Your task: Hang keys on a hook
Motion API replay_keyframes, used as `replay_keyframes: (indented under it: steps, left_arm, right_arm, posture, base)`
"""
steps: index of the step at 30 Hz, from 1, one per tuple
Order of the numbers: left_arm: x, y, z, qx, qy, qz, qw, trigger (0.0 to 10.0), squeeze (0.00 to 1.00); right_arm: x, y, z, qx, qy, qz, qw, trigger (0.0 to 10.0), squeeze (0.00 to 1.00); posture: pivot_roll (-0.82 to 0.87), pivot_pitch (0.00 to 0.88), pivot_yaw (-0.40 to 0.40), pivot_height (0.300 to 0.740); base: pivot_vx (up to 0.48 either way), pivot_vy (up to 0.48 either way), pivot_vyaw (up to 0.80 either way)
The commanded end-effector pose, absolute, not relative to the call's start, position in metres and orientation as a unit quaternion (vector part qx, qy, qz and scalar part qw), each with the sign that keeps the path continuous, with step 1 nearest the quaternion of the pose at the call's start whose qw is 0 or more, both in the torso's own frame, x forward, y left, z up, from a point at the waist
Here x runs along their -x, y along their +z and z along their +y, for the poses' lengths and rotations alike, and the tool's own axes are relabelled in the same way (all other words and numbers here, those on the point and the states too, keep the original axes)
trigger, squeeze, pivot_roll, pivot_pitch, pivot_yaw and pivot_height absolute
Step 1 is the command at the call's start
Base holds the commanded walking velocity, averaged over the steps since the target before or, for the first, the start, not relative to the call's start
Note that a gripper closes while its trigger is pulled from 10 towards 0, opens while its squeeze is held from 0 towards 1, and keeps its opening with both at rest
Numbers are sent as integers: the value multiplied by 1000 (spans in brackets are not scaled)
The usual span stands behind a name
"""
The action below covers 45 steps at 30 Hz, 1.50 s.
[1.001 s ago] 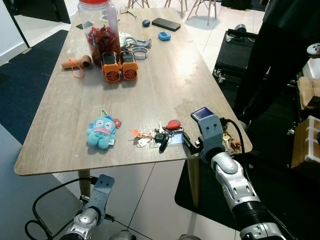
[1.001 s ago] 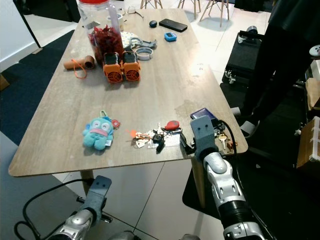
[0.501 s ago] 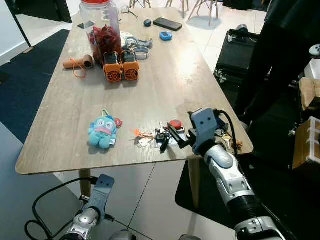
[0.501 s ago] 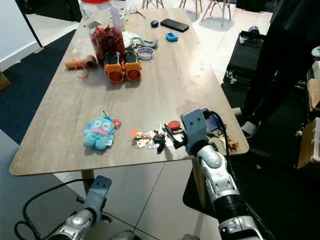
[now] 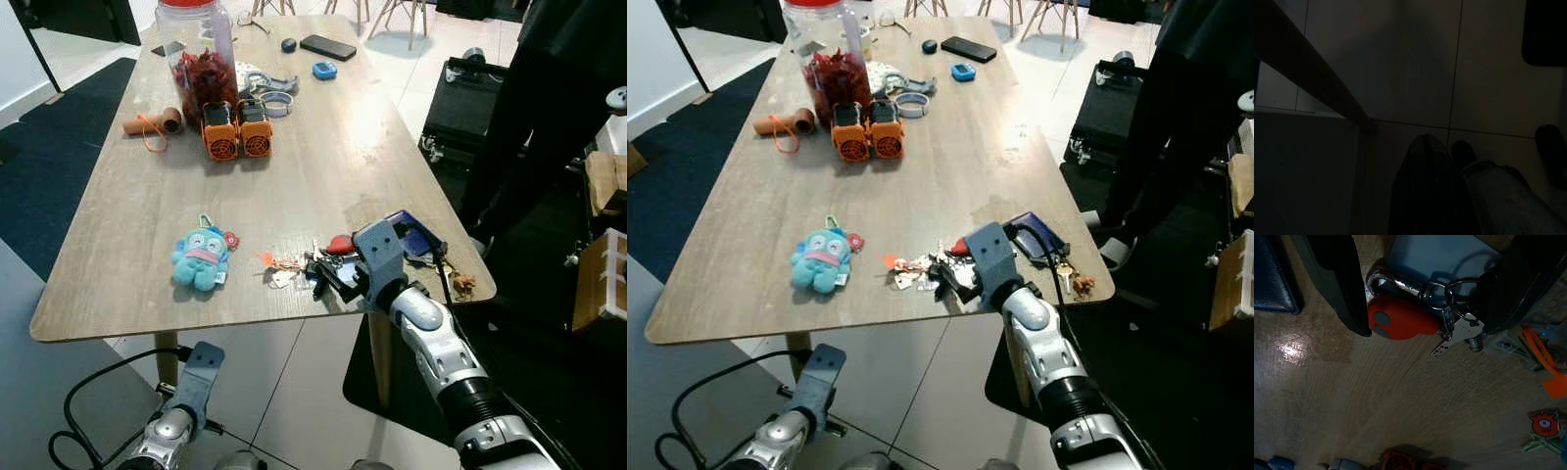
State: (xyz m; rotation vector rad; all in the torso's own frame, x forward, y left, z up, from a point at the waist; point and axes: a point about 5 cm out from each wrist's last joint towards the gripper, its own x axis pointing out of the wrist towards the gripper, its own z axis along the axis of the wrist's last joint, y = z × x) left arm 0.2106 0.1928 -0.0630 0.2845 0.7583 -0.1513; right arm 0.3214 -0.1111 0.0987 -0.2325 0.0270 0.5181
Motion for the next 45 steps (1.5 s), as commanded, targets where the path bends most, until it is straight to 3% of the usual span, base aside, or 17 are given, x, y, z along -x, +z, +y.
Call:
replay_keyframes:
  steps: [1, 14, 15, 16, 17, 18, 20, 21, 23, 29, 35, 44, 45]
  left_arm:
    - [-204, -67, 198, -145, -71, 382, 910, 10000, 0]
    - [-204, -66, 198, -145, -70, 381, 910, 10000, 0]
    - [-204, -66, 198, -144, -70, 382, 910, 10000, 0]
    - [-204, -66, 198, -144, -70, 382, 910, 10000, 0]
    - [-204, -66, 198, -144, -70, 382, 910, 10000, 0]
    - [-204, -66, 198, -144, -69, 382, 910, 10000, 0]
    - [-204, -66, 198, -144, -69, 382, 910, 10000, 0]
    - [-204, -66, 198, -143, -69, 382, 910, 10000, 0]
    - [-204, -67, 198, -143, -68, 382, 910, 10000, 0]
    - [-203, -67, 198, -141, -65, 383, 911, 10000, 0]
    - [-203, -67, 198, -140, -64, 383, 911, 10000, 0]
    - [-204, -67, 197, -139, -62, 383, 911, 10000, 0]
    - [-205, -66, 197, -139, -62, 383, 911, 10000, 0]
  right_arm:
    - [-322, 94, -111, 114, 250, 27, 961, 10000, 0]
    - [-324, 89, -115, 106, 232, 42, 966, 10000, 0]
    - [-324, 89, -115, 103, 231, 43, 967, 9294, 0]
    - [-324, 89, -116, 101, 228, 44, 967, 4196, 0]
    - [-324, 89, -117, 99, 225, 45, 968, 1843, 0]
    - [-325, 88, -118, 98, 223, 45, 969, 627, 0]
    - [-325, 88, -118, 97, 222, 46, 969, 745, 0]
    - [-325, 88, -119, 97, 220, 46, 970, 1569, 0]
    - [-325, 88, -119, 96, 219, 46, 970, 1804, 0]
    - [-327, 89, -120, 93, 216, 46, 971, 1412, 0]
    - [-328, 90, -121, 89, 212, 44, 972, 1922, 0]
    - [-333, 107, -125, 65, 189, -4, 980, 1373, 0]
    - [-334, 113, -127, 62, 181, -23, 981, 863, 0]
  posture:
    - [67, 67, 5, 740]
    - [68, 71, 5, 740]
    - [68, 71, 5, 740]
    - [68, 73, 5, 740]
    - [68, 74, 6, 740]
    - [68, 74, 6, 740]
    - [69, 76, 5, 740]
    - [69, 76, 5, 740]
    - [71, 79, 5, 740]
    - [74, 86, 7, 740]
    - [75, 90, 9, 740]
    - [75, 92, 9, 740]
    - [75, 92, 9, 740]
  base:
    - [0, 0, 0]
    - [0, 0, 0]
    - [0, 0, 0]
    - [0, 0, 0]
    - [0, 0, 0]
    - [0, 0, 0]
    - [0, 0, 0]
    - [0, 0, 0]
    - [0, 0, 0]
    - [0, 0, 0]
    - [0, 0, 0]
    - [0, 0, 0]
    - [0, 0, 0]
